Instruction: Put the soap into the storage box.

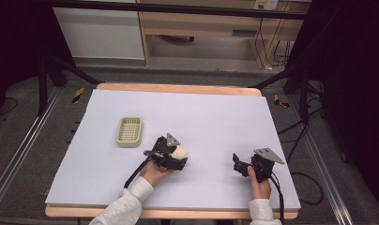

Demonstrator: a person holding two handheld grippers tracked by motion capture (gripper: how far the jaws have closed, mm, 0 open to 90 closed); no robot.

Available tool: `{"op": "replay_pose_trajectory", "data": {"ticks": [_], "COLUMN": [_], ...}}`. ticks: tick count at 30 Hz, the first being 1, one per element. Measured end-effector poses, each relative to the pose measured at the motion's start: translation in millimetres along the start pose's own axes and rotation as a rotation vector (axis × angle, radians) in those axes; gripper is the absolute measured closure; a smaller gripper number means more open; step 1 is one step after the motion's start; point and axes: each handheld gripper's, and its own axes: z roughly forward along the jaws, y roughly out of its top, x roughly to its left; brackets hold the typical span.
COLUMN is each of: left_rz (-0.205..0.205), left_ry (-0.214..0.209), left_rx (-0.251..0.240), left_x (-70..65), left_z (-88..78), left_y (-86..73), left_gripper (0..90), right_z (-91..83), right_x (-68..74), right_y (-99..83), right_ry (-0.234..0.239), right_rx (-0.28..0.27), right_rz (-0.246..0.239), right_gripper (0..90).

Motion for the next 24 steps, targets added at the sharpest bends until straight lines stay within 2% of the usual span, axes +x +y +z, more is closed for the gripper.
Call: {"op": "replay_pose_trajectory", "data": {"ticks": [24], "left_rz": [-0.007], "left_ry": [-0.004], "left_rx": [0.008], "left_x": [-0.4], "left_z": [5.7], "left_y": [-1.5], "left_gripper": [22.0], "right_z": [0.1], "right_x": [0.1], "right_y": [0.0], "right_ry": [0.0], "right_rx": [0.001], "right_rz": [-0.002], "right_gripper": [2.9]}}
